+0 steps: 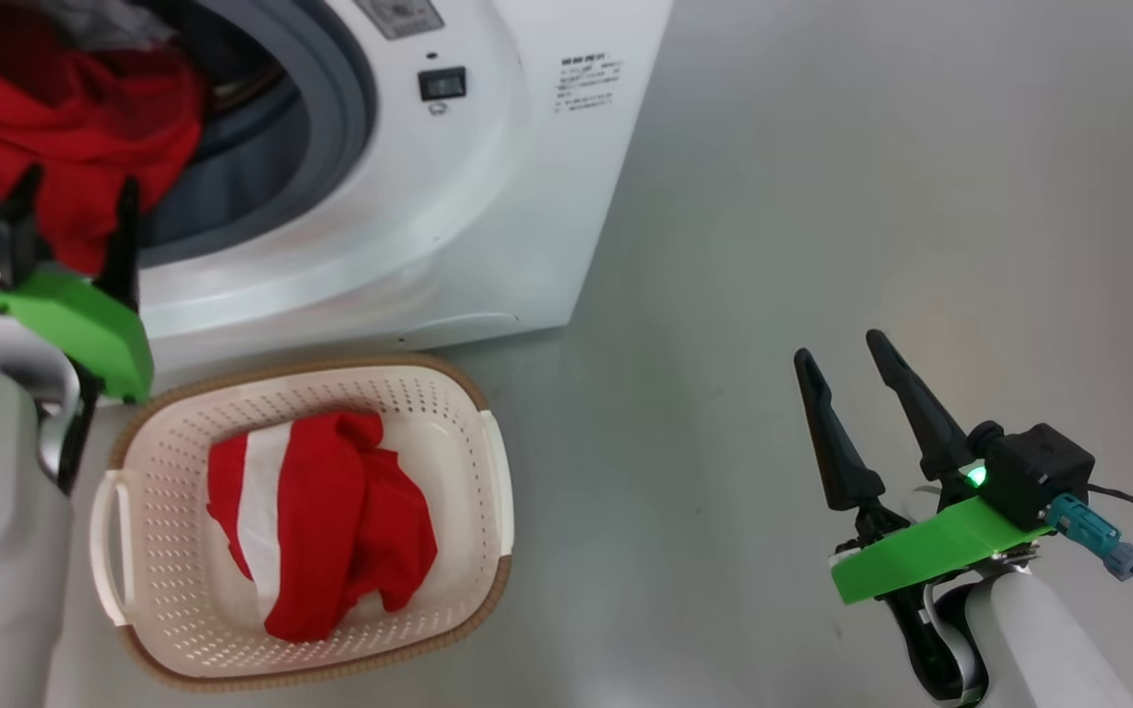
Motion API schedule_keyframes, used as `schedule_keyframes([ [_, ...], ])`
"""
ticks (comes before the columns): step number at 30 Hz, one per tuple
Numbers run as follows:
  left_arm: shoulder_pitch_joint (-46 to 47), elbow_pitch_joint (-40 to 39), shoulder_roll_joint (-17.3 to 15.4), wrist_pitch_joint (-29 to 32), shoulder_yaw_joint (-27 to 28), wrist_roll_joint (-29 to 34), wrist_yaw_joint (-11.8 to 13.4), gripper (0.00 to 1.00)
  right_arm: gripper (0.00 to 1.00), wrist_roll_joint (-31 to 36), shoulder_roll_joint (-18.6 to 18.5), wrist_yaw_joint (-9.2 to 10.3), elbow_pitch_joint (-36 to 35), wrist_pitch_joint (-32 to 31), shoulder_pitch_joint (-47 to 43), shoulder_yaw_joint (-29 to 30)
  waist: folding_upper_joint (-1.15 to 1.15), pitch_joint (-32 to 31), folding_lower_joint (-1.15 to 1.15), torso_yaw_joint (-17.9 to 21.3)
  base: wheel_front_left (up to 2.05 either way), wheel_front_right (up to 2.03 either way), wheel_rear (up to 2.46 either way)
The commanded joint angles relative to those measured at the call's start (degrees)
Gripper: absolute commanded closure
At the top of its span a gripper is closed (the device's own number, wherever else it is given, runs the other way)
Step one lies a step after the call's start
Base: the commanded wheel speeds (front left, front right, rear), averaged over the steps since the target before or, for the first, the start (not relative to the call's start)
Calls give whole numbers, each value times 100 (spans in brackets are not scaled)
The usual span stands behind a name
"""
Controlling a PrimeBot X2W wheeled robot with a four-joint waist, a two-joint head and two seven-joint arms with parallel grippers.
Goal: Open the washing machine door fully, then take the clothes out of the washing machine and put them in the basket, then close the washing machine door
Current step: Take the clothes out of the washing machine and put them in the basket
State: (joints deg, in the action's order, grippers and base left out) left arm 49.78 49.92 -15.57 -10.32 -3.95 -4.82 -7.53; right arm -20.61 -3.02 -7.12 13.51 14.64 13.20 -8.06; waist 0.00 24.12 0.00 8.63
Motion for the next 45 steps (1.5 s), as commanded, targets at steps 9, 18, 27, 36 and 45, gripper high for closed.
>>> schedule_keyframes([
  [9, 1241, 1063, -496, 70, -17, 78, 113, 0, 0, -133, 13, -36, -199, 36, 266, -228, 0, 492, 0, 232, 0, 0, 0],
  [18, 1857, 1962, -644, 150, -170, 84, 96, 0, 0, -243, 13, -36, -252, 36, 367, -363, 0, 698, 0, 369, 0, 0, 0],
  [27, 2012, 2239, -665, 172, -255, -12, 60, 97, 0, -288, 13, -36, -235, 36, 405, -391, 0, 702, 0, 403, 0, 0, 0],
  [36, 1994, 2316, -578, -65, -304, -174, 31, 100, 0, -285, 14, -36, -216, 36, 408, -369, 0, 634, 0, 363, 0, 0, 0],
  [45, 1810, 2066, -436, -442, -123, -605, 10, 100, 0, -232, 14, -36, -171, 36, 344, -344, 0, 421, 0, 273, 0, 0, 0],
])
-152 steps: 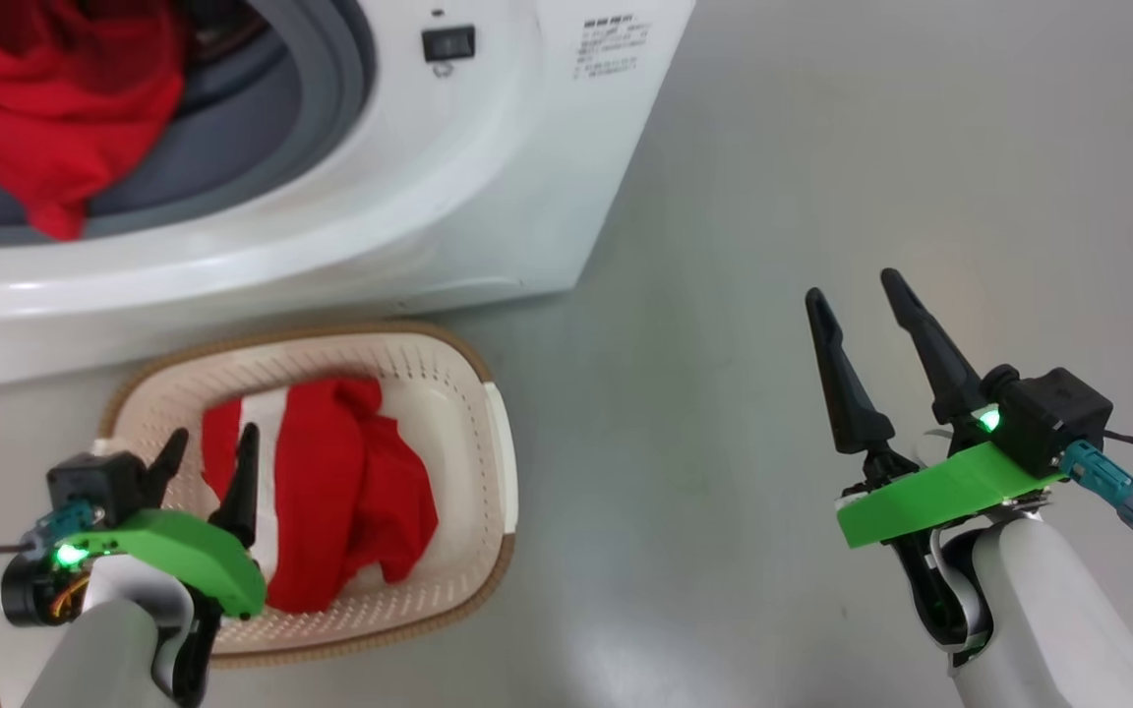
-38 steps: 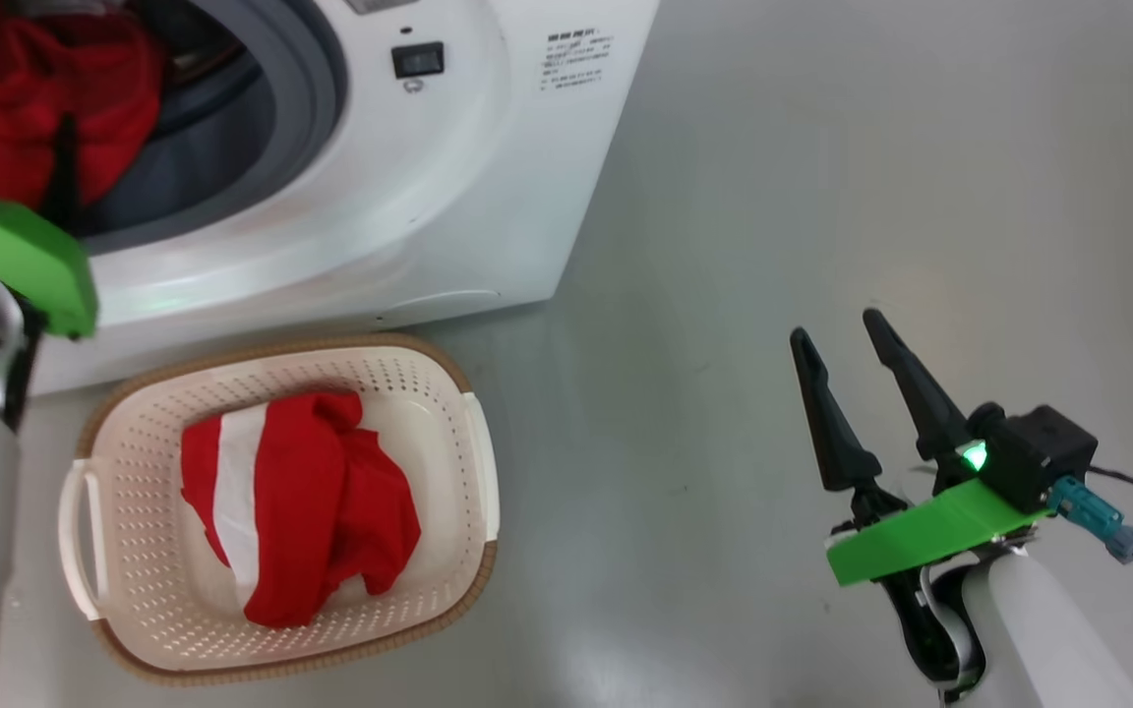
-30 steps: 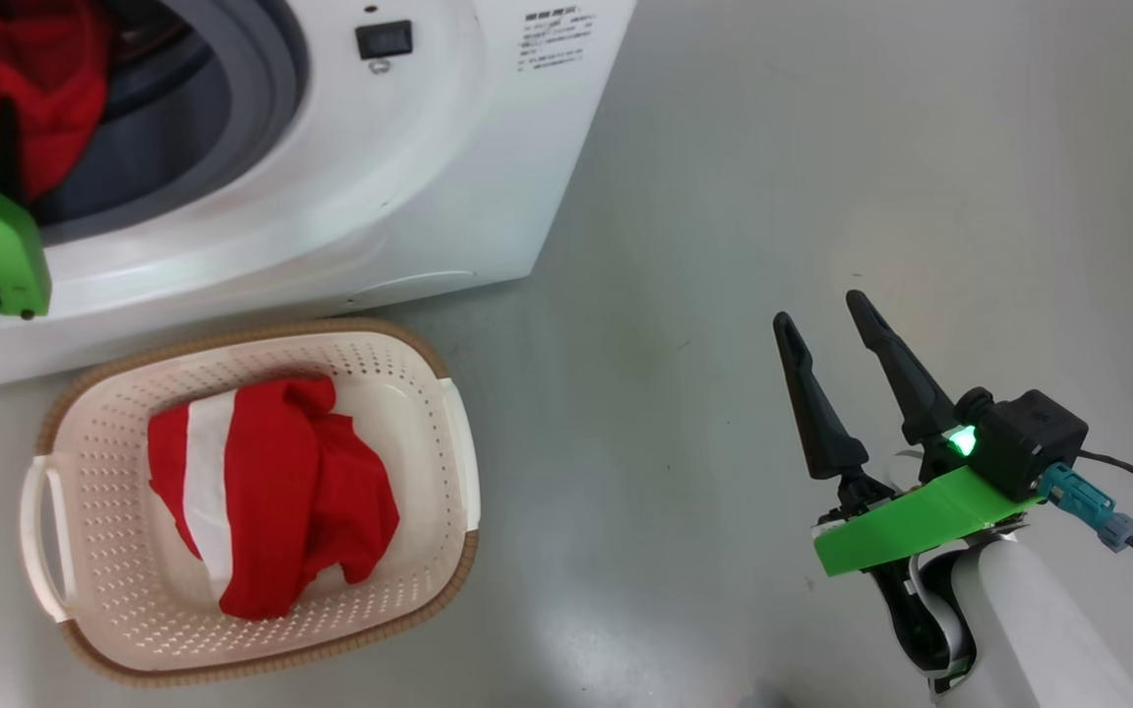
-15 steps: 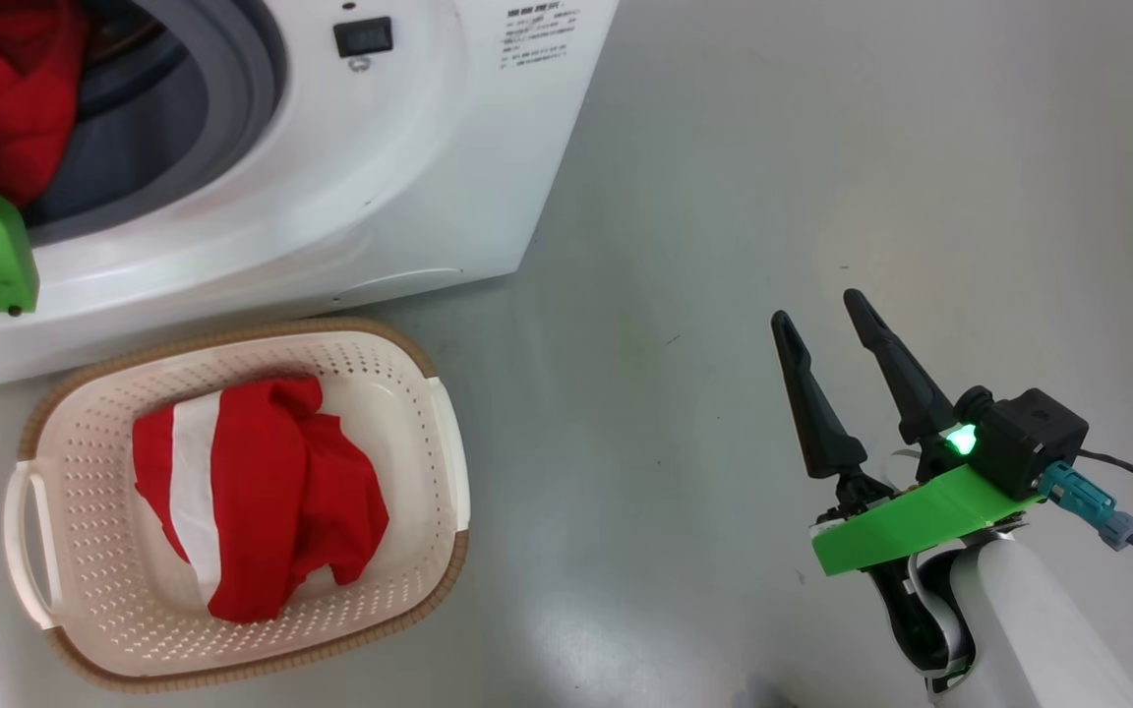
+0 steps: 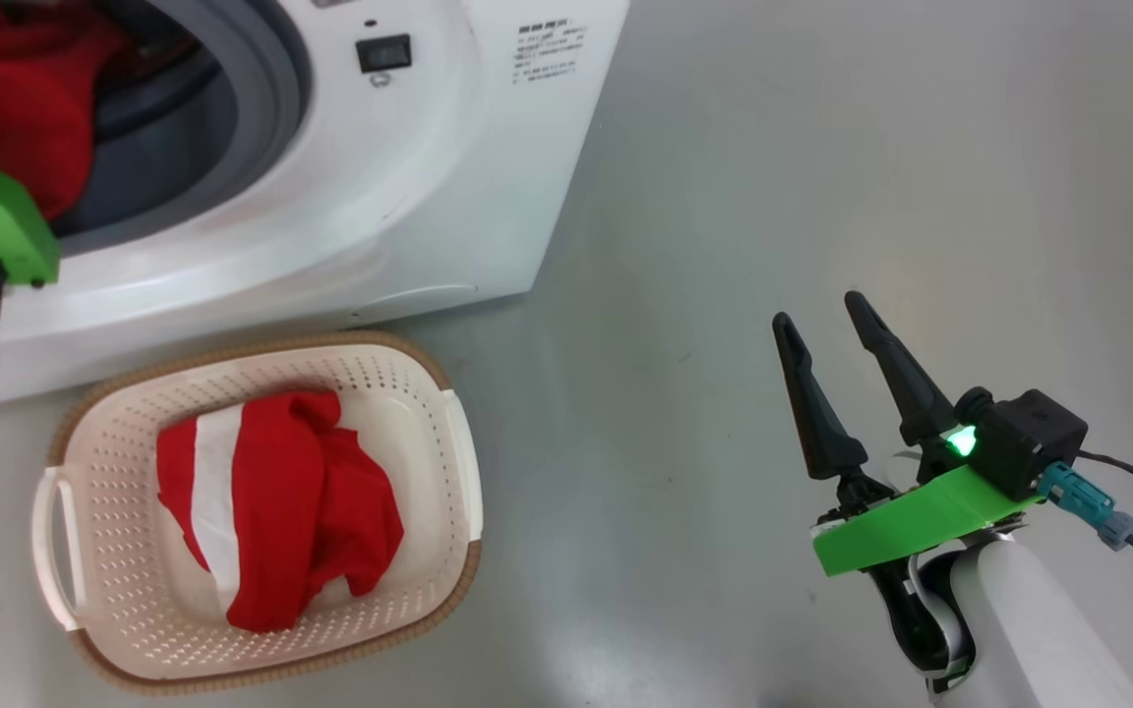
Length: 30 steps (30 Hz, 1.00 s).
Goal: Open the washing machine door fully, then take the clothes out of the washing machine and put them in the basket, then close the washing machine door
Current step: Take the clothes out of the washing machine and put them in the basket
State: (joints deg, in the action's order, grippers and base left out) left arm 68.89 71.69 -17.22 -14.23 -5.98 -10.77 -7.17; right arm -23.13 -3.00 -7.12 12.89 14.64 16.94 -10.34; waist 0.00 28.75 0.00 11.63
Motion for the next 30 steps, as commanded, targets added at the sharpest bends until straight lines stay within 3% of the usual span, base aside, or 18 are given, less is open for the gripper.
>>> schedule_keyframes([
  [1, -163, -212, -255, -64, 110, -62, -27, 100, 0, 33, 13, -36, -103, 36, -46, -110, 0, -76, 0, -44, 0, 0, 0],
  [14, -1685, -2947, 43, -75, 812, -469, -31, 100, 0, 169, 13, -36, -26, 36, -216, -25, 0, -482, 0, -316, 0, 0, 0],
  [30, -3161, -5365, 538, -76, 1425, -561, -31, 100, 0, 262, 13, -36, 17, 36, -413, 93, 0, -829, 0, -535, 0, 0, 0],
])
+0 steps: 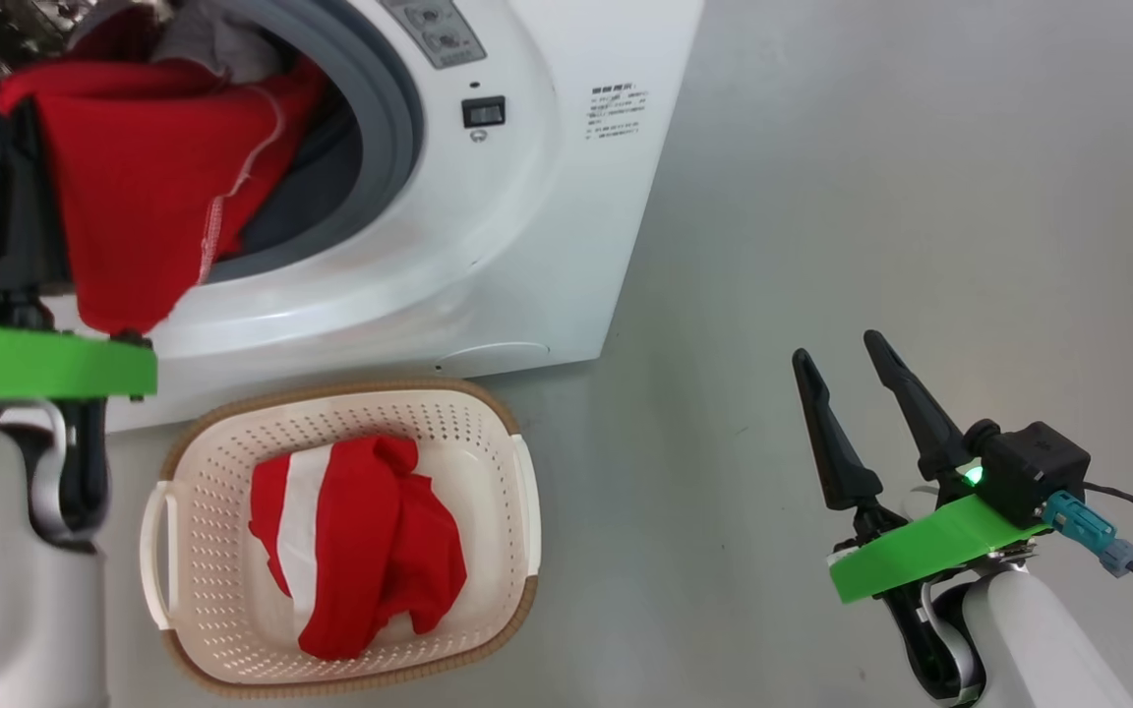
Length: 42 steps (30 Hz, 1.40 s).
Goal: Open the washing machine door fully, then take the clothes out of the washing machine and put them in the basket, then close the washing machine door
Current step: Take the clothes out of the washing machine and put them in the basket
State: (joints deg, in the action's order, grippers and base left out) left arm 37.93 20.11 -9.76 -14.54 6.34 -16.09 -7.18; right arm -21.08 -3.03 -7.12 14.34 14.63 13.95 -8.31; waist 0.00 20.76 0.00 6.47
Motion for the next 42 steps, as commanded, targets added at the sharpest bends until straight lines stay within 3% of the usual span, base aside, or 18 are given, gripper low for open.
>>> schedule_keyframes([
  [1, -151, -353, -176, -45, 229, -31, -30, 100, 0, 67, 15, -36, -128, 37, -128, -93, 0, -54, 0, -26, 0, 0, 0],
  [11, -991, -1738, 60, -46, 387, -1, -30, 100, 0, 141, 15, -36, -137, 37, -294, 47, 0, -289, 0, -63, 0, 0, 0],
  [27, -1708, -3236, 305, -46, 569, 31, -31, 100, 0, 185, 15, -36, -173, 37, -394, 114, 0, -352, 0, -160, 0, 0, 0],
  [33, -1956, -3016, 385, -46, 421, 35, -31, 100, 0, 195, 15, -36, -188, 37, -334, 78, 0, -229, 0, -181, 0, 0, 0],
  [42, -2186, -1697, 450, -46, 198, 103, -31, 100, 0, 173, 15, -36, -210, 37, -188, -4, 0, 75, 0, -121, 0, 0, 0],
])
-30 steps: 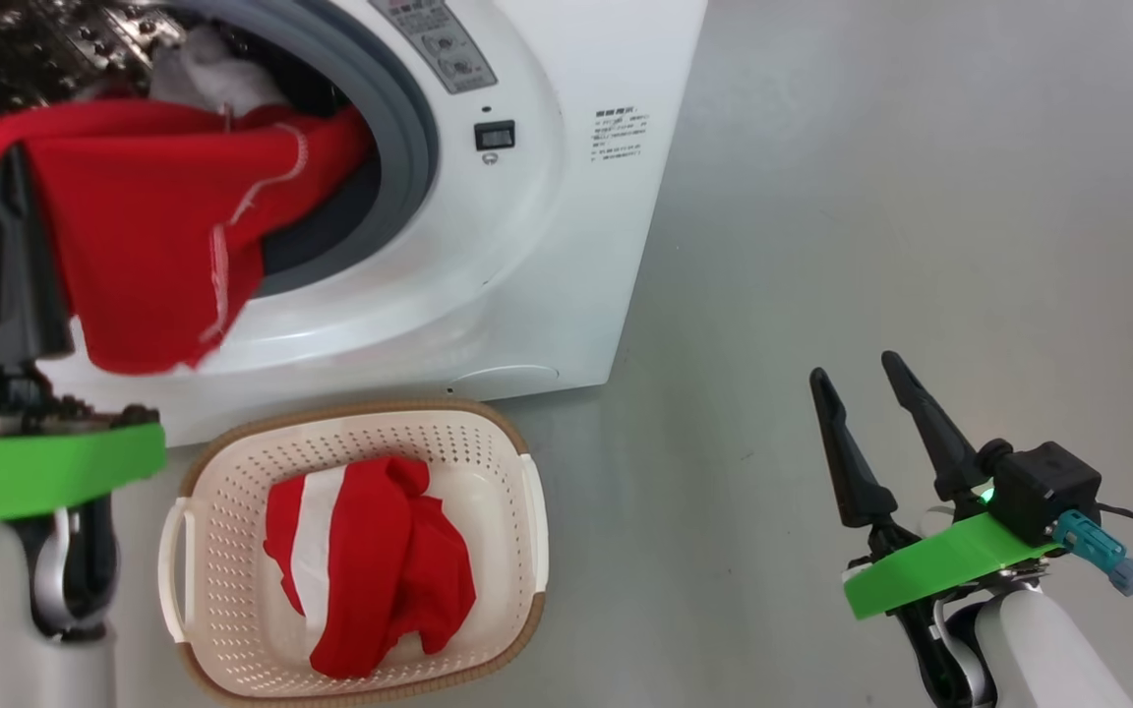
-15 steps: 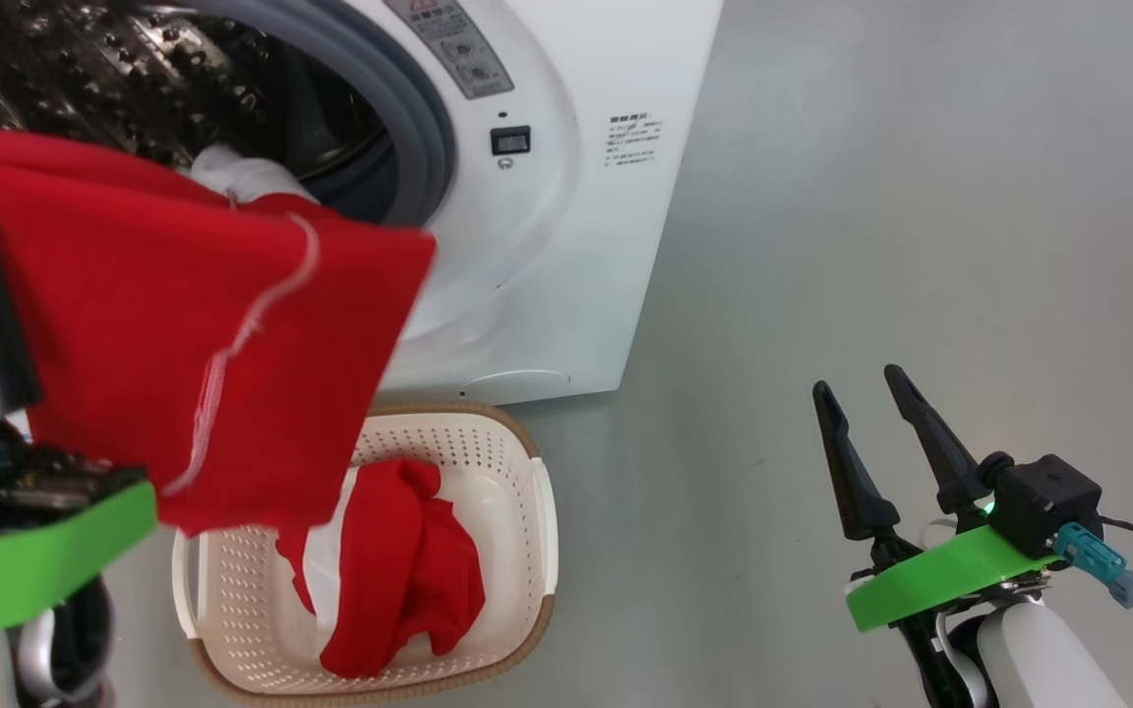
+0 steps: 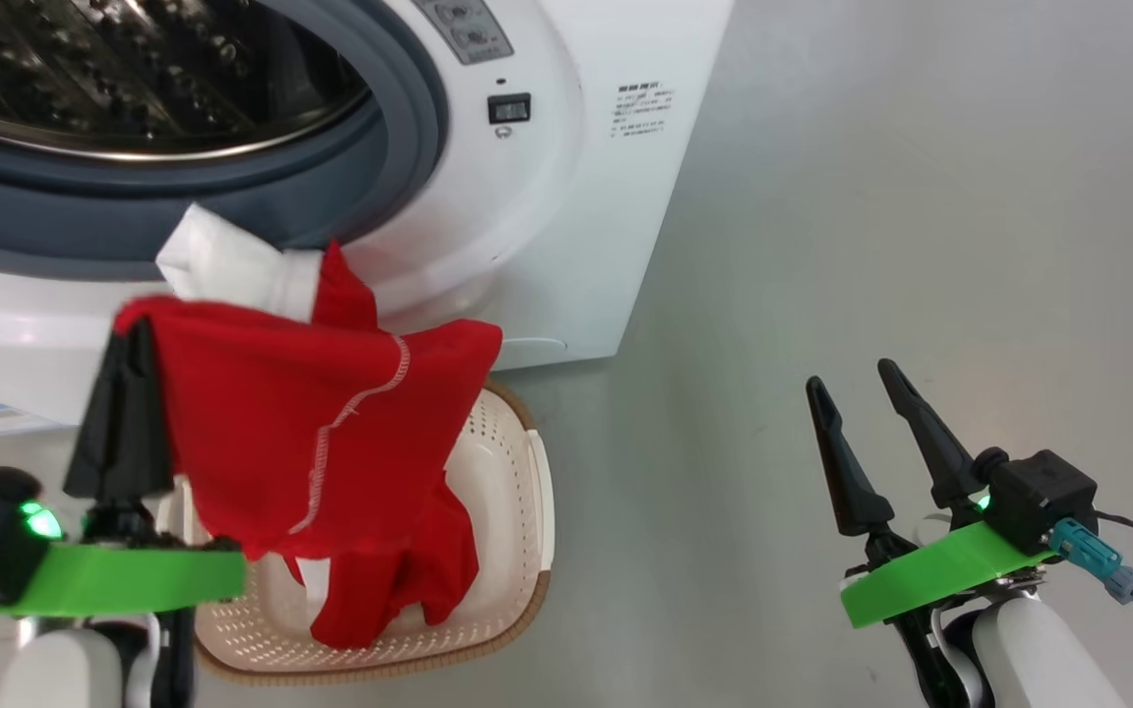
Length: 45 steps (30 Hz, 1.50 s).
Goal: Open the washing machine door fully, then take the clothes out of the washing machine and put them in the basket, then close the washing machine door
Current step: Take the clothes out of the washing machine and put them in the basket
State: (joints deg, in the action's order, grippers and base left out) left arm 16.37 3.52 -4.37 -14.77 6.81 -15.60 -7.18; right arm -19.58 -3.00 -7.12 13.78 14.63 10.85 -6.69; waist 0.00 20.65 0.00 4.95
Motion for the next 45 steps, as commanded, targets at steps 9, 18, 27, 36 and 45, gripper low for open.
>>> schedule_keyframes([
  [9, 267, 1486, -307, -23, -49, 187, -31, 100, 0, -1, 13, -36, -209, 37, 327, -250, 0, 513, 0, 159, 0, 0, 0],
  [18, 673, 2608, -456, -23, -405, 225, -31, 100, 0, -63, 13, -36, -282, 37, 466, -293, 0, 901, 0, 271, 0, 0, 0],
  [27, 1399, 3904, -644, -23, -864, 164, -31, 100, 0, -162, 13, -36, -414, 37, 727, -338, 0, 1494, 0, 401, 0, 0, 0],
  [36, 1981, 4909, -786, -23, -1121, 23, -31, 100, 0, -216, 13, -36, -478, 37, 930, -410, 0, 1905, 0, 512, 0, 0, 0],
  [45, 2358, 5691, -813, -23, -1455, -255, -31, 100, 0, -215, 13, -36, -489, 37, 1025, -427, 0, 2069, 0, 531, 0, 0, 0],
])
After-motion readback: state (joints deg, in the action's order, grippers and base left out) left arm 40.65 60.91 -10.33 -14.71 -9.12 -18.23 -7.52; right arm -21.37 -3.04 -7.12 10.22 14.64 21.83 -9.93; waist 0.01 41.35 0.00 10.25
